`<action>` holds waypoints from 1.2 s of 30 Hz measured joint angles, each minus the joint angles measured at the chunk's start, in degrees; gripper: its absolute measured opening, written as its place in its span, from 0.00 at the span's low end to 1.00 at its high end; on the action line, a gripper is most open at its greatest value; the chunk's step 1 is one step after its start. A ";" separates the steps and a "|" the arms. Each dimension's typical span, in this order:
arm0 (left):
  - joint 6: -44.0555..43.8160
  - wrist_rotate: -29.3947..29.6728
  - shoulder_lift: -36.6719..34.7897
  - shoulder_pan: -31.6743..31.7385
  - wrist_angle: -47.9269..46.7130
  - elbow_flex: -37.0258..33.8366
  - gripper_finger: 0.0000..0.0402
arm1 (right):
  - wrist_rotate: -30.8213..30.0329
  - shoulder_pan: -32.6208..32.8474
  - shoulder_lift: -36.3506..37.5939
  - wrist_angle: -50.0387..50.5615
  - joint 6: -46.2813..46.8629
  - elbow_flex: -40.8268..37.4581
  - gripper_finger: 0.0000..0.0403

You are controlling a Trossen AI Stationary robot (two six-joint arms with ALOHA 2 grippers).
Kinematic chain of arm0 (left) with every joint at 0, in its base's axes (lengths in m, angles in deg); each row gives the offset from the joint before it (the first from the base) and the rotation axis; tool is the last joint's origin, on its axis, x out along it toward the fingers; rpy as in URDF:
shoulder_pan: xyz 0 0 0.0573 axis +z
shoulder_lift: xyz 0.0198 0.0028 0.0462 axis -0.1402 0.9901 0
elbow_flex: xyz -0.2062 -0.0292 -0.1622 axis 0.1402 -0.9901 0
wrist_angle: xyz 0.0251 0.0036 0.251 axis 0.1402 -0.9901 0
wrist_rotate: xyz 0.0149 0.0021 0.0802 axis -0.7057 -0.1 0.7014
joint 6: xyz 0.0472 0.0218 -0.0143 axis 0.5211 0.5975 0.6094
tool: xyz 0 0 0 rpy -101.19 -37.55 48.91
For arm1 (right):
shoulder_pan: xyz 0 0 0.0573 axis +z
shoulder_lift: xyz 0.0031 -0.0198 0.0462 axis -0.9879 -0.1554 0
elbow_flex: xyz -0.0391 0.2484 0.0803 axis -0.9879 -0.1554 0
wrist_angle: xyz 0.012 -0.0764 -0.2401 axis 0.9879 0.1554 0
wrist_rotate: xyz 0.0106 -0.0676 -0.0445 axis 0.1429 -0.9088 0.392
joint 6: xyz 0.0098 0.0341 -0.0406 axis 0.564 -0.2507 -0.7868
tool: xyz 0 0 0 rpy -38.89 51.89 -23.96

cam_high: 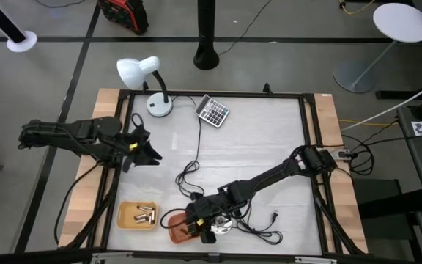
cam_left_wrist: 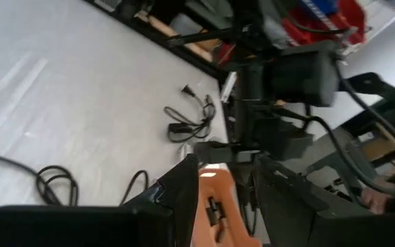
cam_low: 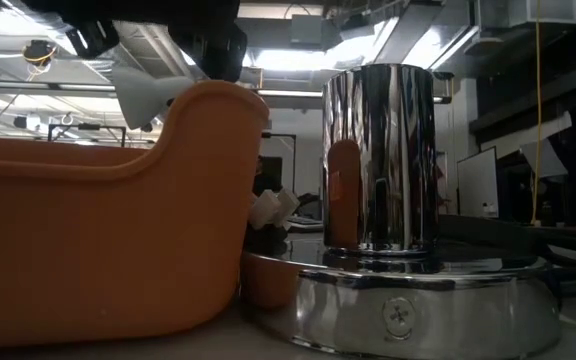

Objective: Sort batteries
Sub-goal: Return to Home Position

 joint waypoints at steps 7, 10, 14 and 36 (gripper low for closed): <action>2.04 0.00 -5.94 -2.07 0.09 0.00 0.32 | 0.46 -1.00 0.22 2.07 1.81 5.05 0.29; 3.47 0.00 -9.08 -2.32 0.09 0.00 0.32 | 0.52 -1.72 0.22 6.39 0.44 9.09 0.29; 3.58 0.00 -13.95 -2.32 0.26 0.00 0.32 | 0.64 -3.33 0.24 16.08 0.40 16.72 0.29; 12.65 0.02 -33.14 -2.30 -5.75 0.02 0.32 | -12.36 -10.70 21.29 55.20 -5.37 30.91 0.29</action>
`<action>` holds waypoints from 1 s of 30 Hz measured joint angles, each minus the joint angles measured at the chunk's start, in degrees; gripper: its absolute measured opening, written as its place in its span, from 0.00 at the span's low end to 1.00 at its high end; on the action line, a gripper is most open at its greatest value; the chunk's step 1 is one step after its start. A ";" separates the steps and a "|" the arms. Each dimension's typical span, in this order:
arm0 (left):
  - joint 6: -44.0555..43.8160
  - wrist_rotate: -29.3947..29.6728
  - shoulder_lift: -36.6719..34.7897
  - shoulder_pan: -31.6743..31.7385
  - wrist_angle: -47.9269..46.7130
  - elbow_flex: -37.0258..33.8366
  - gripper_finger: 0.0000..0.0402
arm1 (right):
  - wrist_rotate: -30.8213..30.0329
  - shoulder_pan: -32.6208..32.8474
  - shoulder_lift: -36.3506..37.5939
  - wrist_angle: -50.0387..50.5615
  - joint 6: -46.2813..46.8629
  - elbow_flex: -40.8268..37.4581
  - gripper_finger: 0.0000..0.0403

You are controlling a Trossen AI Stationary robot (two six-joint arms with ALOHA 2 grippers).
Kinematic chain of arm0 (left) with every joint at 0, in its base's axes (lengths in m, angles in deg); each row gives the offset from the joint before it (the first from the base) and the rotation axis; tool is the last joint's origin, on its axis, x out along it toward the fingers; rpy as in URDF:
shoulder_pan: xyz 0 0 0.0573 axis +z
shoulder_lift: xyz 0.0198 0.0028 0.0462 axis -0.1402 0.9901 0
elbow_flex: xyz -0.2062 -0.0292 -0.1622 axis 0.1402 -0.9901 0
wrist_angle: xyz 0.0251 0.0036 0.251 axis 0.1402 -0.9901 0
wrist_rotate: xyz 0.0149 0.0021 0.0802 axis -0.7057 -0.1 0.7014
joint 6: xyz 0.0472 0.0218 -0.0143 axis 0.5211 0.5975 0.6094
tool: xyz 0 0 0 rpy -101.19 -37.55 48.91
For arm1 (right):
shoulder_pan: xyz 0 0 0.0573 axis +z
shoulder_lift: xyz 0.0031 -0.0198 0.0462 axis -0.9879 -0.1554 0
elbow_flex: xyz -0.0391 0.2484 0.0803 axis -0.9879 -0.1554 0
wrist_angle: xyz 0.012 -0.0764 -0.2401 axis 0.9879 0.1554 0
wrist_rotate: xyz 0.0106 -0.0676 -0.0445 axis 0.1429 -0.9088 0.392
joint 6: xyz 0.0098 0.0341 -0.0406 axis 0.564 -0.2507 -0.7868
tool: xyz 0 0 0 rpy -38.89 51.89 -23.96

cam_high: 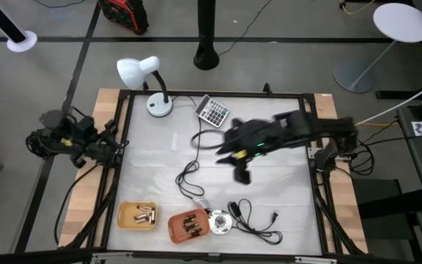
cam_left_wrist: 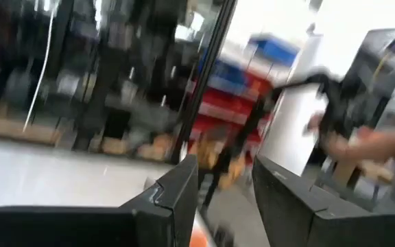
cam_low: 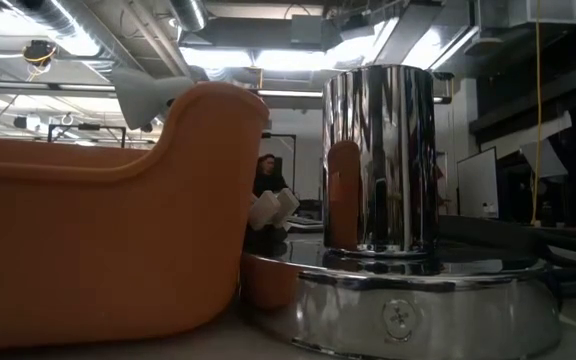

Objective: Sort batteries
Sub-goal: Return to Home Position

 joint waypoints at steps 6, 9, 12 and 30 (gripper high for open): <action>0.97 2.29 -0.04 0.03 -9.35 -0.03 0.32 | -8.26 0.02 9.05 6.28 0.19 0.00 0.29; 5.64 3.17 -0.04 0.04 -7.65 -0.02 0.32 | -12.81 0.02 13.68 10.62 0.11 0.00 0.29; 11.84 3.40 -0.04 0.04 -6.07 -0.13 0.32 | -19.08 0.04 17.78 16.93 0.08 0.02 0.29; 13.76 7.16 -0.04 0.04 28.04 -26.46 0.32 | -29.36 0.04 43.46 12.51 -2.92 -24.30 0.29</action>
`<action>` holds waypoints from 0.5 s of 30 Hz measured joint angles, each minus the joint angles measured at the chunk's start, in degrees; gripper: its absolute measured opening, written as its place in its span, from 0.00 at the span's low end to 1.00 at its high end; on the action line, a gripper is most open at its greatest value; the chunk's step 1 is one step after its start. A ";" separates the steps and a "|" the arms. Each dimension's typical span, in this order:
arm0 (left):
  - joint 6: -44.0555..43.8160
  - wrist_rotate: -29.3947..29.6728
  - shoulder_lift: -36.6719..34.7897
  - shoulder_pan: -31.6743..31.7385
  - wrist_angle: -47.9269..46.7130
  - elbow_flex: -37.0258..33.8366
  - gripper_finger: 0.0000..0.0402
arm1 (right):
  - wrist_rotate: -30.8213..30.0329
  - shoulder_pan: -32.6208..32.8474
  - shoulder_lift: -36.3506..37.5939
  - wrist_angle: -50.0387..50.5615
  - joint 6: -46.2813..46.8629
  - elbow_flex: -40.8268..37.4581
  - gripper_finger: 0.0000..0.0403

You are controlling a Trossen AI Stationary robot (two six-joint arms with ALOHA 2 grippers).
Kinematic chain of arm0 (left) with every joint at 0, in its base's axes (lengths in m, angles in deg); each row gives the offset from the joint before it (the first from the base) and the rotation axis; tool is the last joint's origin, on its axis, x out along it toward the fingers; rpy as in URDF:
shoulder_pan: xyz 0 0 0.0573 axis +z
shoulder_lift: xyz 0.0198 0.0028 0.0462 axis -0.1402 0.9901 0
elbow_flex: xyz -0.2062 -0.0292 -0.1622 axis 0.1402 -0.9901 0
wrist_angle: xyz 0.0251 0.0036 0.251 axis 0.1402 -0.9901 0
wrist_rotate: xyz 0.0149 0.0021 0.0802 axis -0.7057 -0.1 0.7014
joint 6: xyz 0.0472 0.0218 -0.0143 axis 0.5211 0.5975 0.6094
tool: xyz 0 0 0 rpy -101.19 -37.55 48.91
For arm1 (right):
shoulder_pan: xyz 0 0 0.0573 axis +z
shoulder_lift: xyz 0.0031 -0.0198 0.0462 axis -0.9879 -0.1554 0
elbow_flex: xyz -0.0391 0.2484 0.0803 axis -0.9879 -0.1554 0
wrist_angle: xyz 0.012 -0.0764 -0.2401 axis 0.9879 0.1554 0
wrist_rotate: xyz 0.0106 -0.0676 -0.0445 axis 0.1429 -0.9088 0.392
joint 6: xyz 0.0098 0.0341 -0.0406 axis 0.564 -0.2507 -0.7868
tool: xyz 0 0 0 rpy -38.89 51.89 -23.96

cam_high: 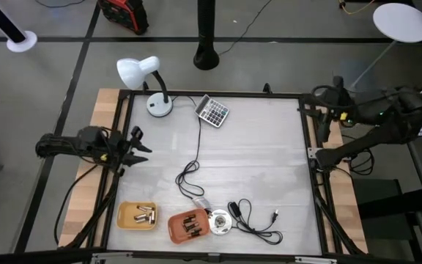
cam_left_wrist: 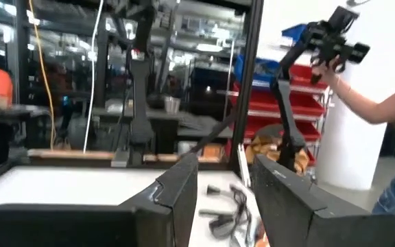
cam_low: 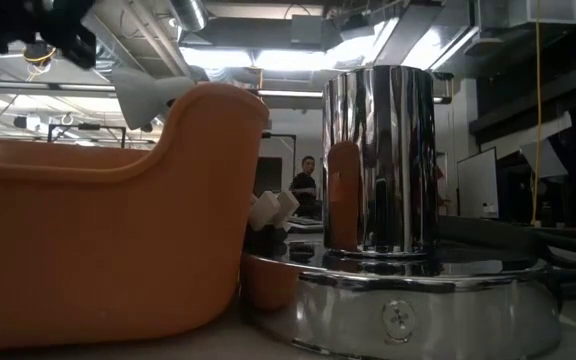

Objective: Sort batteries
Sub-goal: Return to Home Position

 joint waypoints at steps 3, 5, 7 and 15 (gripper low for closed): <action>-1.27 0.81 0.02 0.00 2.99 -3.40 0.32 | 1.73 0.00 6.72 -9.35 -1.47 -11.99 0.29; -2.32 1.07 0.00 0.00 5.87 -5.85 0.32 | 3.15 0.00 11.12 -15.41 -1.64 -19.77 0.29; -2.77 1.09 0.02 0.00 9.66 -8.47 0.32 | 4.94 0.00 15.63 -21.38 -1.59 -27.63 0.29; -1.75 1.52 0.02 0.00 12.85 -9.94 0.32 | 10.95 0.00 33.82 -41.87 3.68 -54.91 0.29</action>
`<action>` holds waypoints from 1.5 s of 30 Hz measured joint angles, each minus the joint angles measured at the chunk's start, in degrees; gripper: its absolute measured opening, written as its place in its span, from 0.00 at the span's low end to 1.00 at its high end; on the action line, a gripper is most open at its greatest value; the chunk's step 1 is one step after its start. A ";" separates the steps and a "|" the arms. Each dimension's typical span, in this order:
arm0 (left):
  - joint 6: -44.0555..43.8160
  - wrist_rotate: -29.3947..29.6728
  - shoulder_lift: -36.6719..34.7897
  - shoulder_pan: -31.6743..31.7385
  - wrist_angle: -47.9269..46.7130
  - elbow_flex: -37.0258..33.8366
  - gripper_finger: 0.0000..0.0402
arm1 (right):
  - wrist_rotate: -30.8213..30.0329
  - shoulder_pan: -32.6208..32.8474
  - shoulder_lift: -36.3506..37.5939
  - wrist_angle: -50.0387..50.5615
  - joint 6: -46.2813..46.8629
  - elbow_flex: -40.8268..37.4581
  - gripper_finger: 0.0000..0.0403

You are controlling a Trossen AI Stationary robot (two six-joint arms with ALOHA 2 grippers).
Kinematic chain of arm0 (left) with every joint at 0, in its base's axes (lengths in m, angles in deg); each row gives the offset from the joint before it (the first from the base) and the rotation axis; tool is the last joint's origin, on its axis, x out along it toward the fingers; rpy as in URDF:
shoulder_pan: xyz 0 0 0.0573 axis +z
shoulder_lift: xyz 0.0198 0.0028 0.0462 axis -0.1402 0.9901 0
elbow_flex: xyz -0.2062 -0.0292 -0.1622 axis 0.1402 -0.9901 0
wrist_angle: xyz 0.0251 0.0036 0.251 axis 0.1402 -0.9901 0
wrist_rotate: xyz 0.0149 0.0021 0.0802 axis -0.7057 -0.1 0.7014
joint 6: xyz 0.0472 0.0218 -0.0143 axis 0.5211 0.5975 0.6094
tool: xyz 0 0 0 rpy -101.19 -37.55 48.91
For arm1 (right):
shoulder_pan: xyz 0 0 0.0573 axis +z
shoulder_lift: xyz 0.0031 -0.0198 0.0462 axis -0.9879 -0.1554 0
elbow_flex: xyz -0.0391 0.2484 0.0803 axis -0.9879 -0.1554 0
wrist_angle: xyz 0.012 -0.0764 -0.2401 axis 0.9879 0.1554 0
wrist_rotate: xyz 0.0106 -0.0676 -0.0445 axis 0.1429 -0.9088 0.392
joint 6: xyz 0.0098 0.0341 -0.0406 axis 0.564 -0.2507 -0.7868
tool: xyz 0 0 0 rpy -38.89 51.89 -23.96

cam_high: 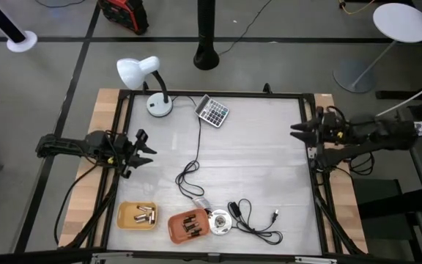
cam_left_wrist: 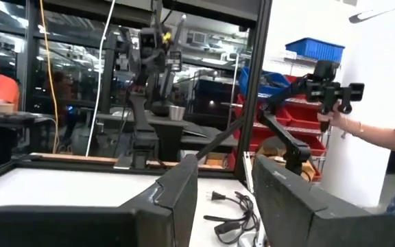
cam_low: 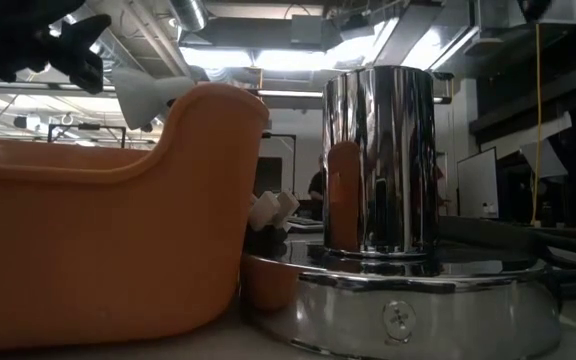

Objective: Sort batteries
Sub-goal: Return to Home Position

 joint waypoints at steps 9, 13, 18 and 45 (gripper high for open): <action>1.90 0.00 0.00 0.00 -2.19 -0.02 0.32 | -0.05 0.00 19.79 -6.29 7.68 -18.02 0.29; 0.89 0.00 0.00 0.00 -3.85 -0.02 0.32 | -0.04 0.00 25.85 -6.28 7.83 -21.93 0.29; 0.72 0.00 0.02 0.00 -6.38 -0.02 0.32 | -1.38 0.00 27.56 -3.34 7.12 -24.46 0.29; 2.44 0.02 0.17 0.00 -12.74 -0.04 0.32 | -6.99 0.00 27.63 5.22 23.72 -33.33 0.29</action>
